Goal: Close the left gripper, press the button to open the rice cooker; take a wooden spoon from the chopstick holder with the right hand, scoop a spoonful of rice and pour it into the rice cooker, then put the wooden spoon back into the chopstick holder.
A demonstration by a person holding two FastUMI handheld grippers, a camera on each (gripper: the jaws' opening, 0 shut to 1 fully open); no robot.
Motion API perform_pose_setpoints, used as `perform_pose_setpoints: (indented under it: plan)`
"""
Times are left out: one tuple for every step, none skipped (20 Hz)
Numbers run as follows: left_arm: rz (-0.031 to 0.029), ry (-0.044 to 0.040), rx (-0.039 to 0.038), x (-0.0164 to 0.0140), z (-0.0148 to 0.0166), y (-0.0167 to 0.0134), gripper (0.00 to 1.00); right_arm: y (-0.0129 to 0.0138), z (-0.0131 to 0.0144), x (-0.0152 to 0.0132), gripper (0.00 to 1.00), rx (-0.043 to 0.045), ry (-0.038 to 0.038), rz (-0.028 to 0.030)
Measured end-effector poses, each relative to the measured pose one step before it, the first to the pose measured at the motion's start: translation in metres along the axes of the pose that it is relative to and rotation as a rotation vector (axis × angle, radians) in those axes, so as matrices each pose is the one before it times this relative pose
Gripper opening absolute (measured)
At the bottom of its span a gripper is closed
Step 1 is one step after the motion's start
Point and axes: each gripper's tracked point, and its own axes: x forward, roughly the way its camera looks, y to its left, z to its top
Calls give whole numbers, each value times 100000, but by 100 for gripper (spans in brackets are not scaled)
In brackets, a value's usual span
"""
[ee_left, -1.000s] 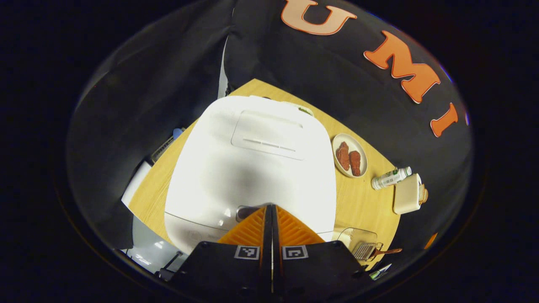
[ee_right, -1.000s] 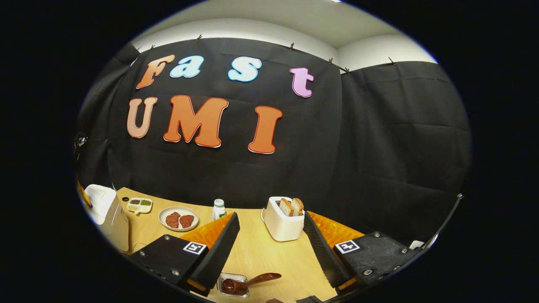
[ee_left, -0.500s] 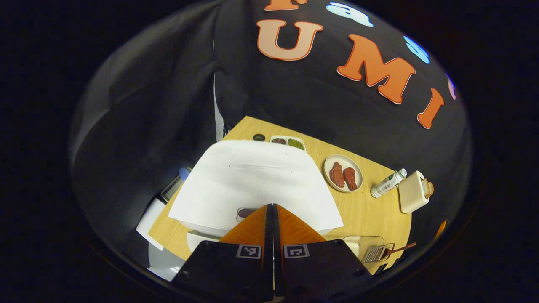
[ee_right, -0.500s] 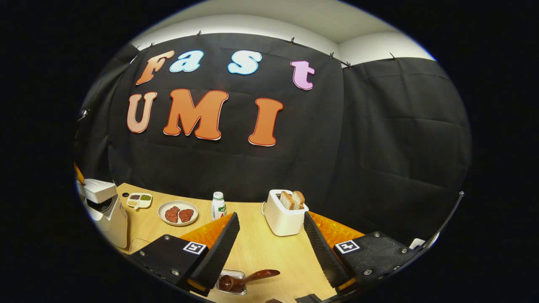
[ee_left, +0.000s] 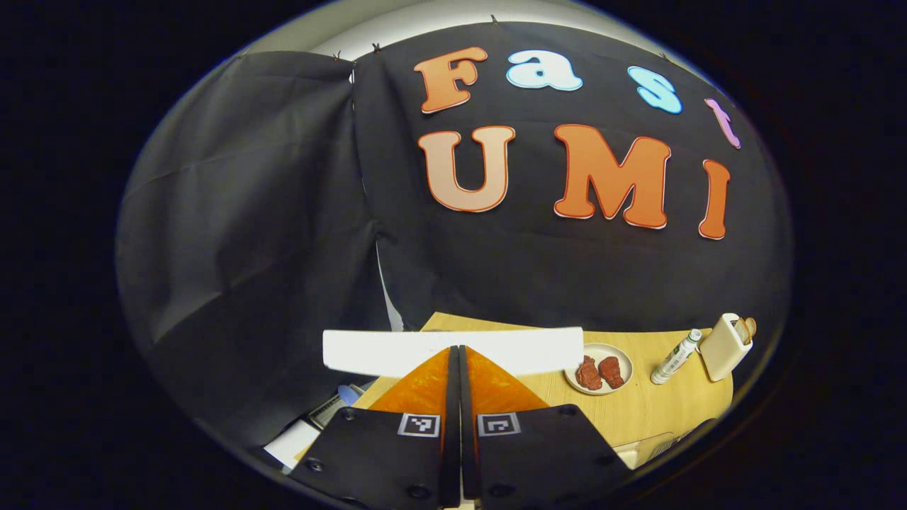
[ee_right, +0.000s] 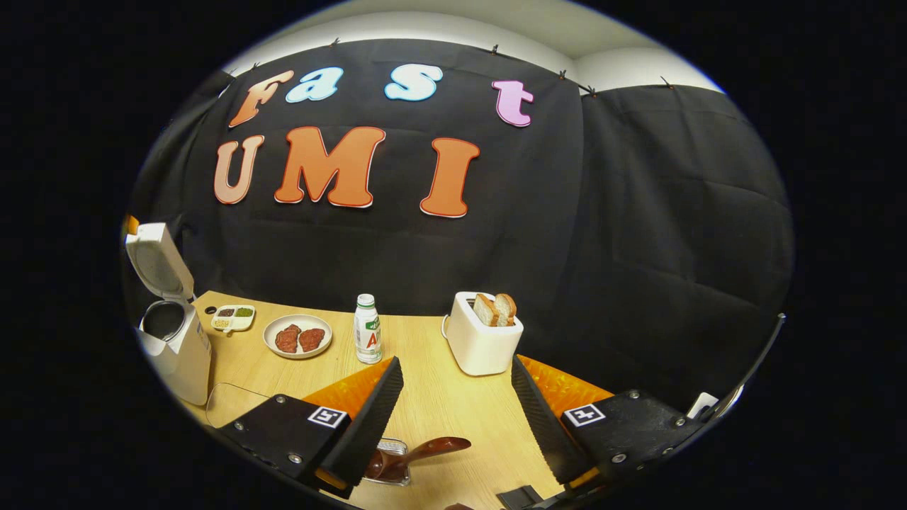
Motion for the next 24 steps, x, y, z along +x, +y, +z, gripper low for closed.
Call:
perform_pose_setpoints:
  plan:
    - [-827,-2284,-634,-270,609,-333,6,42,-571,326,96,147,1427,414]
    - [-1025,-1998,-443,-207,349,-417,6,70,-424,179,96,-239,1339,338]
    - [-341,-1544,90,-393,400,-189,6,44,-448,235,96,-167,914,347]
    - [-1035,-1726,-137,-121,198,-358,6,78,-375,166,95,23,1056,430]
    - [-1579,-1755,-606,-496,479,-616,6,64,-423,194,95,303,1184,490]
    - [-1220,-1757,-410,-172,457,-509,6,-8,-487,182,96,513,1178,261]
    - [-1220,-1746,-329,-181,152,79,9,-118,-435,234,96,621,854,160]
    - [-1070,-733,111,-211,-1,-392,24,-42,-386,230,96,700,950,38]
    - [-1164,-660,-10,-95,61,-500,33,-64,-658,326,96,724,1237,209]
    - [161,-561,353,-171,167,-34,52,-61,-579,195,95,820,1461,72]
    - [755,-311,668,-24,-64,-19,63,-187,-713,358,95,991,1533,20]
    - [24,-312,578,-352,-28,-282,71,31,-761,289,96,1269,1773,-74]
    - [565,-254,649,5,78,-134,73,-93,-753,242,96,1224,1841,-172]
    - [398,-100,438,-94,-77,-166,75,58,-581,248,96,1433,1262,222]
    - [-201,-325,30,-178,112,-350,75,153,-555,239,96,1877,1304,303]
    - [-539,-409,-243,-113,-16,-267,75,202,-545,305,96,2217,1114,641]
    - [-699,-598,173,-225,214,-508,75,217,-813,221,96,2365,1608,331]
    - [168,-388,501,-25,11,28,80,134,-959,265,96,2827,2191,499]
    - [-422,-194,713,-119,98,-235,84,150,-853,308,96,3643,2646,660]
    - [29,84,1037,-56,-32,-246,89,289,-777,169,96,4313,2569,1354]
    - [56,350,1186,31,-54,-53,93,134,-678,145,95,4191,1471,1071]
    - [-407,154,689,-141,-107,-220,93,251,-386,205,94,3735,920,1295]
    - [-450,241,400,-90,3,-278,93,174,-614,52,94,3170,1282,1261]
    - [-495,202,385,-95,-53,-110,93,205,-581,145,90,2770,1392,1188]
